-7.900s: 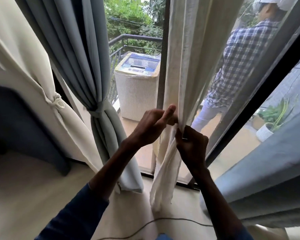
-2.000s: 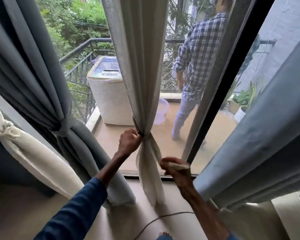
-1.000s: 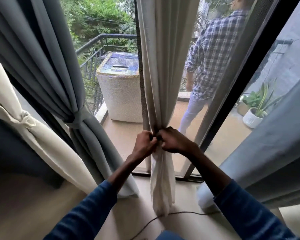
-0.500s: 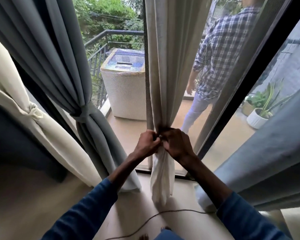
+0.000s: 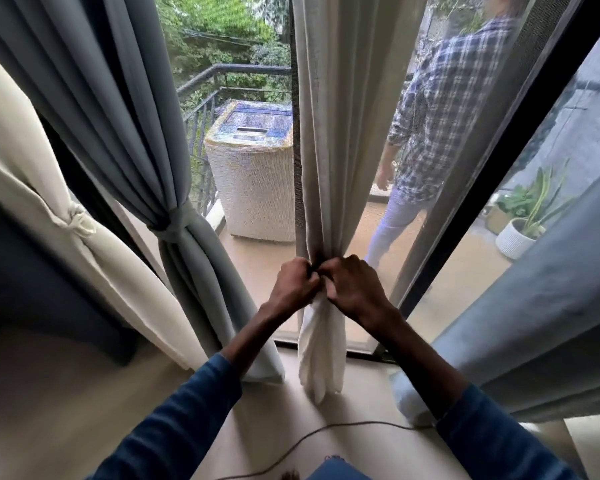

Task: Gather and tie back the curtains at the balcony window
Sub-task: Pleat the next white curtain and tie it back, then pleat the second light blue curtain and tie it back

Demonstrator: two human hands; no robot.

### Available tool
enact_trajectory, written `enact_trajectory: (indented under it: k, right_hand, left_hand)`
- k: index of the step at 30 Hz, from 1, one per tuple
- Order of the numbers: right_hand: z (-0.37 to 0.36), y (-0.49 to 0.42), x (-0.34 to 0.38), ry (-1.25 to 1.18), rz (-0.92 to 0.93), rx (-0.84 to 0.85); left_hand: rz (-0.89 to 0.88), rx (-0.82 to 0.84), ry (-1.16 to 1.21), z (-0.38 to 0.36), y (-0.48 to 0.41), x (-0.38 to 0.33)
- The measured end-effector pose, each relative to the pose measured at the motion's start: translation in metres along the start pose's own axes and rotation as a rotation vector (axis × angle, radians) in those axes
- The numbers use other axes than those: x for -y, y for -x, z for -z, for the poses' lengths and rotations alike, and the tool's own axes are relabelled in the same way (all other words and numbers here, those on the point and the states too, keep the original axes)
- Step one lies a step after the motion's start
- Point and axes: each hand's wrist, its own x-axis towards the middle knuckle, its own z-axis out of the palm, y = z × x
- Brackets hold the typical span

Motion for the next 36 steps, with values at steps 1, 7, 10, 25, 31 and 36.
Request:
enact_trajectory:
  k: [1,7,10,25,31,36]
  right_hand:
    - [0.0,0.0,0.0,0.003,0.003,-0.024]
    - [-0.008,0.002,-0.001,-0.031,0.006,0.166]
    - [-0.01,0.002,-0.005,-0.051,0.017,0.122]
    - [0.023,0.034,-0.059,-0.327,-0.155,-0.421]
    - [0.062,0.083,-0.118,-0.368,-0.239,-0.472]
    - [0.117,0.111,-0.182,-0.345,-0.252,-0.606]
  left_hand:
    - [0.01,0.003,0.012,0.001,0.0,0.0]
    - [-0.013,0.06,0.082,0.005,0.013,-0.009]
    - [-0.009,0.033,0.095,0.006,0.015,-0.01]
    - [-0.2,-0.183,0.066,-0.009,0.038,-0.058]
    - [-0.303,-0.061,0.005,-0.042,0.044,-0.107]
    - [-0.386,-0.055,-0.003,-0.07,0.058,-0.173]
